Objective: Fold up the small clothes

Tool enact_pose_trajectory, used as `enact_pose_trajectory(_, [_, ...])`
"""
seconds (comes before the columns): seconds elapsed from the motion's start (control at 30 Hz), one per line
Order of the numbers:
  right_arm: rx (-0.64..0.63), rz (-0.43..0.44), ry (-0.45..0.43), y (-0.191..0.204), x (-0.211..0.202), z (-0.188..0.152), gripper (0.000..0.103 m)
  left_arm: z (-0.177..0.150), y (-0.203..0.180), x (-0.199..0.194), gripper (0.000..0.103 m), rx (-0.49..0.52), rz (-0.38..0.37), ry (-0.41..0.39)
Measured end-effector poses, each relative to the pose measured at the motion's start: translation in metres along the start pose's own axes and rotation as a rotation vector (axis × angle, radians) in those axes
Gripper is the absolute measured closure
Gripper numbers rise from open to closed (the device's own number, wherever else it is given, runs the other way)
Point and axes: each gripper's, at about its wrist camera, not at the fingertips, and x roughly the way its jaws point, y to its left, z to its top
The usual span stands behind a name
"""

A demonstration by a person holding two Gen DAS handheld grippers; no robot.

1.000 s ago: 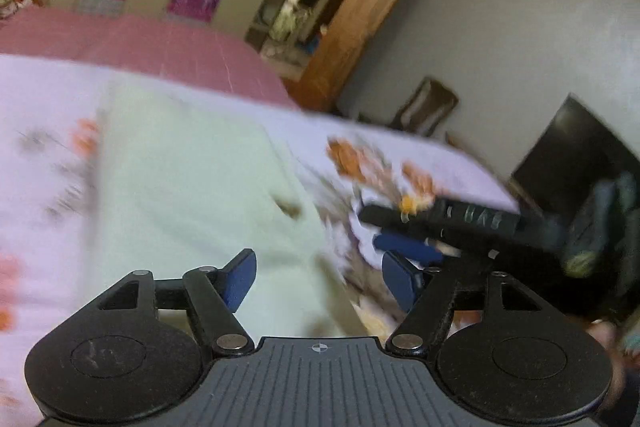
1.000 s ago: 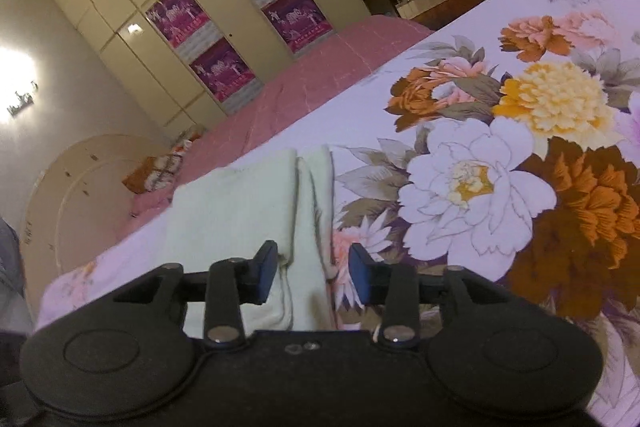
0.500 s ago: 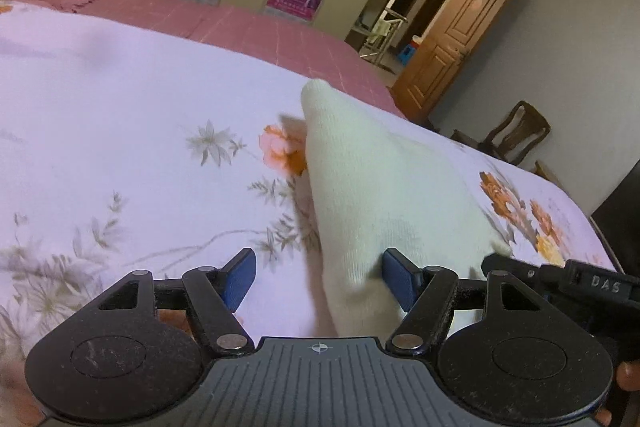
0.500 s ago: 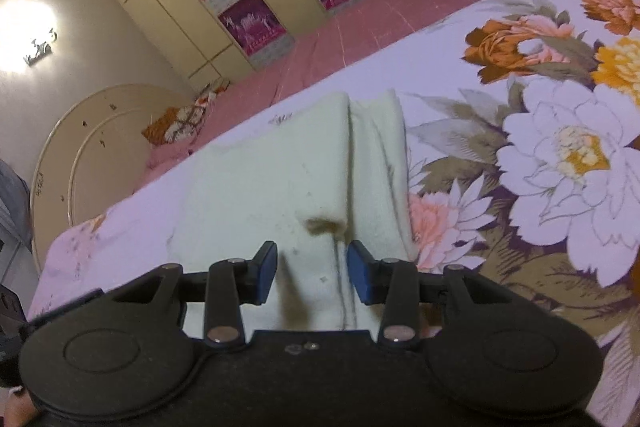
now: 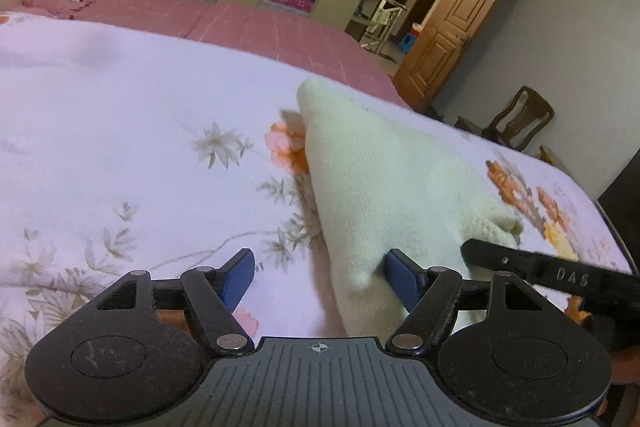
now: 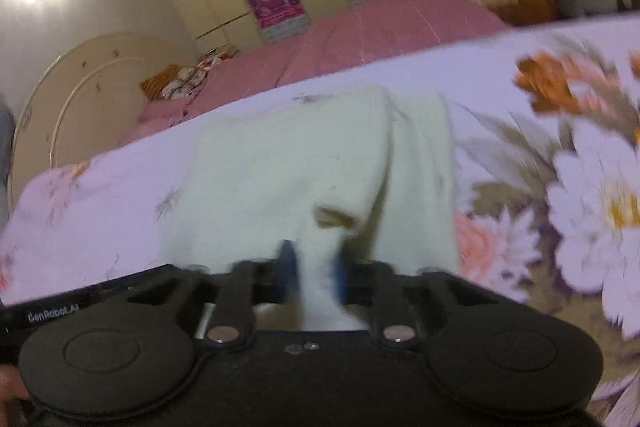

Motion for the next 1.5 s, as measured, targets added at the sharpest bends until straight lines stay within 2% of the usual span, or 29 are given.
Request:
enact_pose_trajectory(0.1, [-0.047, -0.02, -0.038, 0.004, -0.014, 0.001, 0.09, 0.004, -0.01, -0.006, 0.034, 0.03, 0.001, -0.014])
enact_pose_trajectory(0.17, [-0.049, -0.023, -0.055, -0.001, -0.026, 0.003, 0.09, 0.006, -0.019, -0.005, 0.042, 0.052, -0.009, -0.002])
enact_pose_trajectory(0.23, [-0.051, -0.033, -0.061, -0.009, -0.036, 0.005, 0.09, 0.007, -0.031, -0.002, 0.043, 0.069, -0.026, 0.01])
enact_pose_trajectory(0.3, [-0.056, -0.054, -0.068, -0.019, -0.043, 0.005, 0.09, 0.003, -0.04, 0.005, 0.043, 0.115, 0.001, 0.04])
enact_pose_trajectory(0.37, [-0.022, -0.047, -0.02, -0.033, -0.033, 0.003, 0.09, -0.007, -0.044, 0.019, 0.042, 0.137, 0.023, 0.092])
enact_pose_trajectory(0.43, [0.019, -0.034, 0.027, -0.047, -0.017, 0.0, 0.089, -0.012, -0.048, 0.018, 0.042, 0.18, 0.031, 0.07])
enact_pose_trajectory(0.5, [0.036, -0.01, 0.023, -0.05, -0.018, 0.0, 0.088, -0.007, -0.045, 0.012, 0.042, 0.153, 0.017, 0.076])
enact_pose_trajectory(0.57, [0.042, -0.006, -0.016, -0.051, -0.03, 0.003, 0.083, 0.003, -0.043, -0.003, 0.042, 0.134, -0.012, -0.001])
enact_pose_trajectory(0.63, [0.047, -0.042, -0.121, -0.054, -0.05, 0.005, 0.075, 0.016, -0.04, -0.01, 0.042, 0.12, -0.039, -0.067])
enact_pose_trajectory(0.67, [0.048, -0.058, -0.152, -0.055, -0.054, 0.008, 0.075, 0.024, -0.039, -0.006, 0.042, 0.107, -0.061, -0.086])
enact_pose_trajectory(0.73, [0.032, -0.074, -0.17, -0.055, -0.05, 0.017, 0.083, 0.039, -0.045, 0.006, 0.042, 0.1, -0.093, -0.094])
enact_pose_trajectory(0.8, [0.003, -0.073, -0.164, -0.049, -0.036, 0.029, 0.084, 0.05, -0.052, 0.02, 0.042, 0.113, -0.119, -0.111])
enact_pose_trajectory(0.87, [-0.038, -0.078, -0.162, -0.044, -0.021, 0.038, 0.087, 0.062, -0.06, 0.043, 0.042, 0.113, -0.113, -0.083])
enact_pose_trajectory(0.9, [-0.059, -0.084, -0.148, -0.042, -0.01, 0.042, 0.087, 0.066, -0.062, 0.054, 0.042, 0.127, -0.087, -0.062])
enact_pose_trajectory(0.97, [-0.105, -0.113, -0.096, -0.04, 0.011, 0.046, 0.09, 0.07, -0.058, 0.083, 0.042, 0.128, -0.022, 0.029])
enact_pose_trajectory(1.0, [-0.128, -0.151, -0.047, -0.04, 0.024, 0.045, 0.091, 0.069, -0.051, 0.093, 0.041, 0.101, -0.027, 0.05])
enact_pose_trajectory(1.03, [-0.131, -0.163, -0.041, -0.044, 0.031, 0.041, 0.092, 0.068, -0.044, 0.097, 0.037, 0.085, -0.043, 0.051])
enact_pose_trajectory(1.13, [-0.131, -0.151, -0.044, -0.047, 0.031, 0.04, 0.093, 0.069, -0.044, 0.091, 0.037, 0.096, -0.055, 0.048])
enact_pose_trajectory(1.2, [-0.136, -0.153, -0.045, -0.044, 0.024, 0.042, 0.093, 0.067, -0.046, 0.071, 0.037, 0.108, -0.055, 0.007])
enact_pose_trajectory(1.27, [-0.127, -0.129, -0.109, -0.041, 0.001, 0.044, 0.087, 0.057, -0.047, 0.047, 0.037, 0.138, -0.053, -0.039])
enact_pose_trajectory(1.33, [-0.131, -0.103, -0.146, -0.039, -0.02, 0.037, 0.087, 0.046, -0.052, 0.036, 0.037, 0.163, -0.065, -0.03])
enact_pose_trajectory(1.4, [-0.161, -0.094, -0.112, -0.037, -0.021, 0.027, 0.086, 0.035, -0.058, 0.047, 0.037, 0.213, -0.008, 0.015])
enact_pose_trajectory(1.43, [-0.178, -0.106, -0.058, -0.037, -0.01, 0.02, 0.087, 0.032, -0.056, 0.052, 0.037, 0.203, -0.015, 0.029])
enact_pose_trajectory(1.47, [-0.18, -0.119, -0.032, -0.039, -0.001, 0.014, 0.086, 0.031, -0.051, 0.053, 0.032, 0.193, -0.017, 0.026])
enact_pose_trajectory(1.5, [-0.167, -0.118, -0.054, -0.041, -0.001, 0.013, 0.086, 0.032, -0.05, 0.052, 0.031, 0.184, -0.005, 0.027])
